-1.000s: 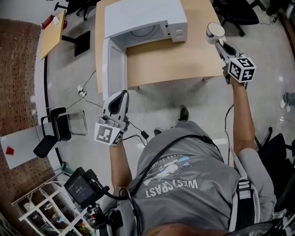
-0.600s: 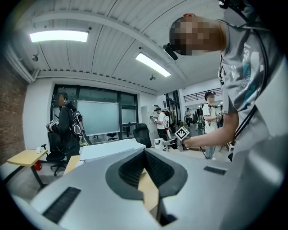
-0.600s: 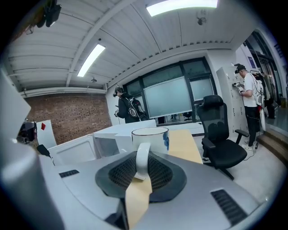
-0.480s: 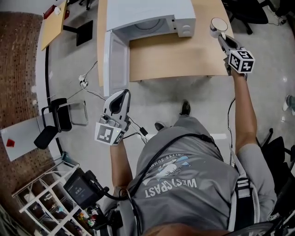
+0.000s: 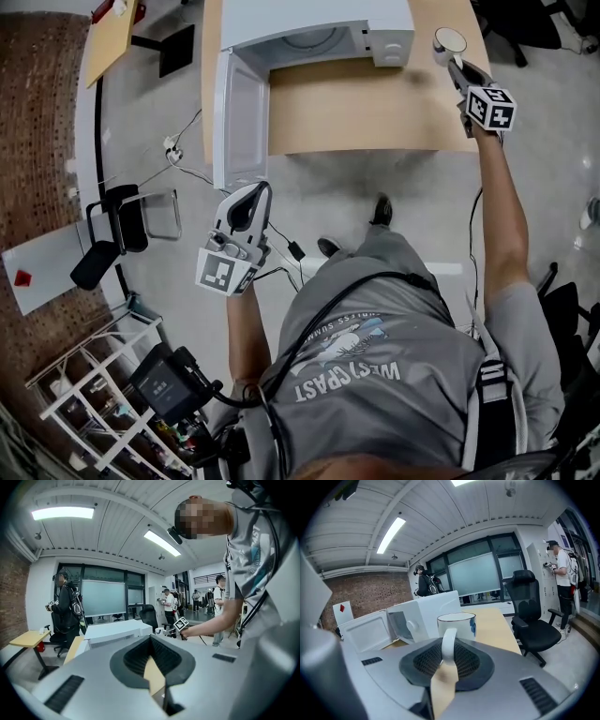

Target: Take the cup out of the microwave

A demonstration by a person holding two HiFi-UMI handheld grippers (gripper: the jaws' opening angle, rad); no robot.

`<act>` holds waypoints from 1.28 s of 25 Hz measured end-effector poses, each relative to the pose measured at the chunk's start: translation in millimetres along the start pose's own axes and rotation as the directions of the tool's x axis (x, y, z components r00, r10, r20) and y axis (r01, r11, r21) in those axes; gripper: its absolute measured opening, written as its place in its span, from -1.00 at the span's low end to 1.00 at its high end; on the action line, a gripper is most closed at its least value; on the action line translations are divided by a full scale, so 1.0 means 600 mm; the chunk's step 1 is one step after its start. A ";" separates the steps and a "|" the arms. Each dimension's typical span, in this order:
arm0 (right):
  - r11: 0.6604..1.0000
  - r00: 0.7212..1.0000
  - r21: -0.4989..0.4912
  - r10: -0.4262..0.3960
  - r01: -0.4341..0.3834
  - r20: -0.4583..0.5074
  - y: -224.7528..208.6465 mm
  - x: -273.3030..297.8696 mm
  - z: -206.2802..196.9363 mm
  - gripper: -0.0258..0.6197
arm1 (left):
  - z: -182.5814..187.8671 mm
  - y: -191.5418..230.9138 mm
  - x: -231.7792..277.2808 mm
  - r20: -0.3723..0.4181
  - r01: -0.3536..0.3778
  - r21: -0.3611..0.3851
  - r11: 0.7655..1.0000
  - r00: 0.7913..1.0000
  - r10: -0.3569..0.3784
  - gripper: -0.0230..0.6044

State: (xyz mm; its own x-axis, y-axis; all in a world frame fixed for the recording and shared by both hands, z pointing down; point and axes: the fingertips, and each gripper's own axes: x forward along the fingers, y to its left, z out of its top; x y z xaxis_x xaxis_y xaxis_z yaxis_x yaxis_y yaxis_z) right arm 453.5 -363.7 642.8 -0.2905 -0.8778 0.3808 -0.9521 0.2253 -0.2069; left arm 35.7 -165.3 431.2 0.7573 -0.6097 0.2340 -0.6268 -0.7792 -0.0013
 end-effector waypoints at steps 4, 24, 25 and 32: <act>1.000 1.000 -0.009 -0.006 0.006 -0.016 -0.009 0.030 -0.018 -0.70 | -0.019 0.007 0.009 -0.021 0.007 -0.003 1.000 1.000 -0.007 -0.79; 0.997 0.992 0.016 -0.071 0.073 -0.107 -0.056 0.122 -0.064 -0.70 | -0.019 0.008 0.028 -0.016 0.052 -0.070 0.996 0.998 -0.053 -0.79; 0.997 0.992 0.015 -0.069 0.071 -0.107 -0.057 0.123 -0.067 -0.70 | -0.020 0.007 0.028 -0.016 0.053 -0.071 0.996 0.998 -0.054 -0.79; 0.998 0.996 0.031 -0.060 0.062 -0.062 -0.050 0.135 -0.069 -0.70 | -0.028 0.014 0.031 -0.028 0.054 -0.101 0.993 0.998 -0.057 -0.79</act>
State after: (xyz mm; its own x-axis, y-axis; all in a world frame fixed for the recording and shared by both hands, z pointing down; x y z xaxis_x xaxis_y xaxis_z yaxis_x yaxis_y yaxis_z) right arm 454.5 -424.2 717.5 -0.2378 -0.8619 0.4479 -0.9650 0.1569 -0.2103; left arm 41.3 -180.6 451.7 0.7865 -0.5597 0.2609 -0.6002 -0.7923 0.1095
